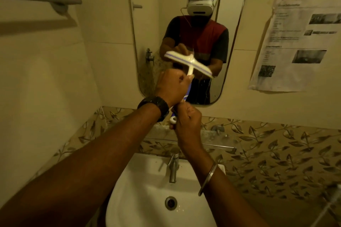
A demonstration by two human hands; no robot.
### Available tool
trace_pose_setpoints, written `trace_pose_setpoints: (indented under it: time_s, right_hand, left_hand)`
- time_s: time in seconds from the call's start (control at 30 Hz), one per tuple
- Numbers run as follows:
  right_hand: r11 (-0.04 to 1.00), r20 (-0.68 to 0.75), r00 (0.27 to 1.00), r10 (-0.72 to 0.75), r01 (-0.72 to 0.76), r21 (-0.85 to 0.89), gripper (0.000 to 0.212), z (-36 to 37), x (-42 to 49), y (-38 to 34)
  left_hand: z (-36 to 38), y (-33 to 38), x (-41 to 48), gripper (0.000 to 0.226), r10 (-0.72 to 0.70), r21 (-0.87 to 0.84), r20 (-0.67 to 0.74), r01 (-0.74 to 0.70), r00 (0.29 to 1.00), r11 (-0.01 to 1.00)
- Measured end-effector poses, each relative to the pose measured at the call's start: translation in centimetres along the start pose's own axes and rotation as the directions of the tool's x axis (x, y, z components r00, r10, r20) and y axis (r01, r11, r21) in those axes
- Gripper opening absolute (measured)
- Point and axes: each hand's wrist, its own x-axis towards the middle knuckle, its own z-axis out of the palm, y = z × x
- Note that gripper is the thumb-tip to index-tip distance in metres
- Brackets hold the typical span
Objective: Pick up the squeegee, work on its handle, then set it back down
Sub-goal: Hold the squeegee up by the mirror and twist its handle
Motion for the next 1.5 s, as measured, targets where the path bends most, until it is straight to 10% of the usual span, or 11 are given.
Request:
trace_pose_setpoints:
  time_s: [0.83,1.2,1.5]
  right_hand:
    - [0.974,0.013,0.976,-0.219,0.219,-0.053,0.040,4.4,5.8,-5.6]
    - [0.983,0.146,0.989,-0.024,0.050,-0.179,0.045,6.2,1.6,0.4]
    - [0.962,0.060,0.964,-0.258,0.262,-0.077,0.041,8.1,6.6,-7.3]
  left_hand:
    - [-5.8,3.5,6.1,0.036,0.097,-0.076,-0.136,-0.108,0.986,0.991]
    - [-5.7,-5.5,1.1,0.046,-0.080,-0.144,-0.139,0.060,0.987,0.988]
    - [-10.1,2.7,7.3,0.042,0.077,-0.109,-0.196,-0.099,0.978,0.989]
